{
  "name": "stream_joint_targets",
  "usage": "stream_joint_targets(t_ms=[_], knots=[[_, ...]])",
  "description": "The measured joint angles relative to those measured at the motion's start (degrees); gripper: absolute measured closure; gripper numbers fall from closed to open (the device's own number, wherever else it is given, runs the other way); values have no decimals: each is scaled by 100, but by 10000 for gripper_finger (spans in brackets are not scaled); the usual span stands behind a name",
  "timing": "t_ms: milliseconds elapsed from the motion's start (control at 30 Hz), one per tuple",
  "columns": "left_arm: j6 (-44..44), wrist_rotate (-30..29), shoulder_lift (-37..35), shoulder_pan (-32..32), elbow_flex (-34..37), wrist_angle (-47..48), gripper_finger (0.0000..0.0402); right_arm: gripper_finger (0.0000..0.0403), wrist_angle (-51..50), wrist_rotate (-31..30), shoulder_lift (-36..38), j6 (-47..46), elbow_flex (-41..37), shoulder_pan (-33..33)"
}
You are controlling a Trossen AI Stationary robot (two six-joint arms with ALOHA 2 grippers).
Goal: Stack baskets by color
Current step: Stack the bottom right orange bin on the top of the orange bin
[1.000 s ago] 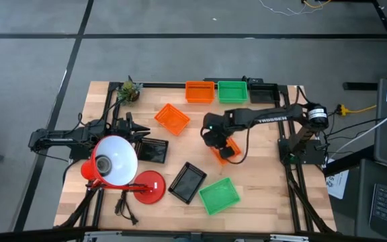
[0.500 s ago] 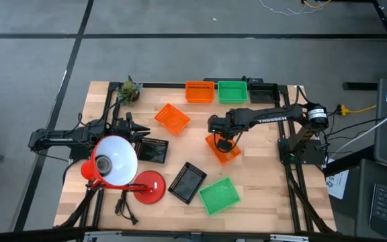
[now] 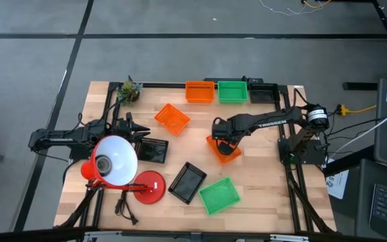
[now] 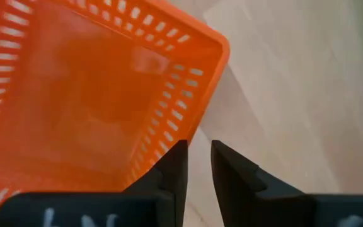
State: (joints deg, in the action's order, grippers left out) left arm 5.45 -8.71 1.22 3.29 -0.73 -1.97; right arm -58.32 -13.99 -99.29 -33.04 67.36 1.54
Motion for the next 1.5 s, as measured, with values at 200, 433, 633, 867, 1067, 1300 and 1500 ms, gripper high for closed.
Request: stream_joint_targets(t_ms=[200, 433, 633, 867, 1067, 1300, 1500], knots=[[-2, 0, 1, 1, 0, 1, 337, 331, 195, 178, 0, -265, -193, -4], [-2, -2, 0, 0, 0, 1, 337, 331, 203, -61, 0, 144, -54, -3], [-2, -5, 2, 2, 0, 1, 337, 331, 225, -1171, 2, 1065, 10, 139], [-2, -5, 0, 1, 0, 1, 337, 331, 829, 623, 4, 959, 402, 138], [-2, -3, 2, 1, 0, 8, 337, 331, 1203, 1249, 7, 801, 764, -317], [-4, -2, 1, 2, 0, 22, 337, 331, 816, 1426, 7, 23, 218, -856], [-4, -2, 2, 2, 0, 27, 337, 331, 605, 1301, 7, -99, -289, -960]])
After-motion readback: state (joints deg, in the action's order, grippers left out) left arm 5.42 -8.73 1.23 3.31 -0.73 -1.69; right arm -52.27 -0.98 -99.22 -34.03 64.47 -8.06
